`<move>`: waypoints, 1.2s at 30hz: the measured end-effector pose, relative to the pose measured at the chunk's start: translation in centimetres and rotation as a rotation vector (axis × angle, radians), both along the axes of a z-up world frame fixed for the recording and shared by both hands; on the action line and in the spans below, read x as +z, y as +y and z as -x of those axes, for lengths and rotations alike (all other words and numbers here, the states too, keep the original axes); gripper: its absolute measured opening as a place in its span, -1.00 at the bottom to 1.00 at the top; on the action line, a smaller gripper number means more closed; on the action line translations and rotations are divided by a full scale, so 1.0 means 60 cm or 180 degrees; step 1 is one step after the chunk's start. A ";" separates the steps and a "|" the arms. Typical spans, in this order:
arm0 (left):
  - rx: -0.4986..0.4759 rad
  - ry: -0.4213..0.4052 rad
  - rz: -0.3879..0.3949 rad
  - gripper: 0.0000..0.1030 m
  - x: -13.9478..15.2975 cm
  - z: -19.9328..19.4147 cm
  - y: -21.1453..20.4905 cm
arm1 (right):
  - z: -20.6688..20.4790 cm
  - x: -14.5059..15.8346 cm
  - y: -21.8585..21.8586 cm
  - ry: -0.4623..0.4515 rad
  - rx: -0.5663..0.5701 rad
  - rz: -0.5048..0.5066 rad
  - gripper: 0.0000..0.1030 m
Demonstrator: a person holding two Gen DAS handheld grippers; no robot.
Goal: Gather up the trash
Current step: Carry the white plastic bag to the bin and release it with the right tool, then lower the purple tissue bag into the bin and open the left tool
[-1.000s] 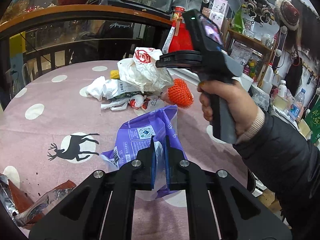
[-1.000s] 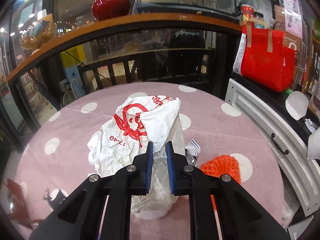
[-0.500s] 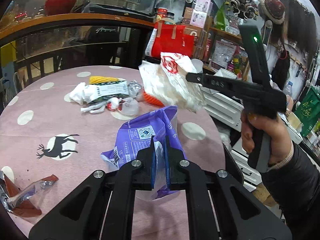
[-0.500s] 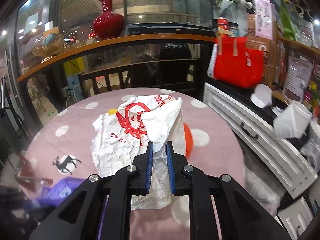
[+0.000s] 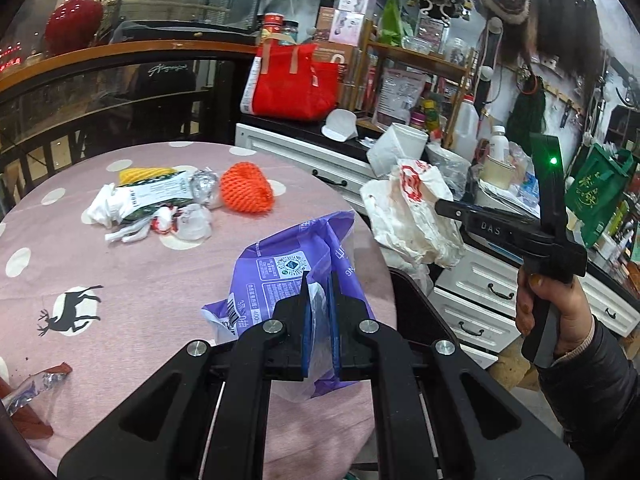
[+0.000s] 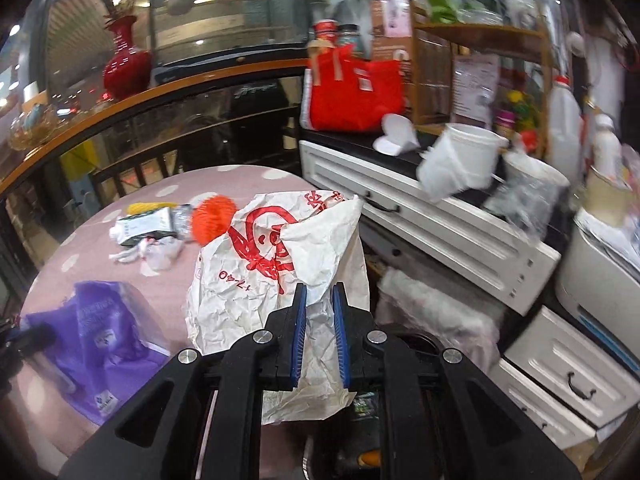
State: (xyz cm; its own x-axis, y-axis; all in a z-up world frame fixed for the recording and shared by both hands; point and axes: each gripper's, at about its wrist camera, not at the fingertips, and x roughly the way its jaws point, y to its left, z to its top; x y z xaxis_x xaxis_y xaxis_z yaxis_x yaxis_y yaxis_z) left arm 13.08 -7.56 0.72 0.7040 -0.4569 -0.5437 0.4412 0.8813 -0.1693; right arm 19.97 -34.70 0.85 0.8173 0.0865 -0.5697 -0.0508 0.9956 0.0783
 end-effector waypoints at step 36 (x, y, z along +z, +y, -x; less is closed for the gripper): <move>-0.0581 0.0134 -0.0093 -0.85 -0.018 -0.011 -0.146 | 0.035 -0.252 -0.128 0.0998 -0.0983 0.0183 0.25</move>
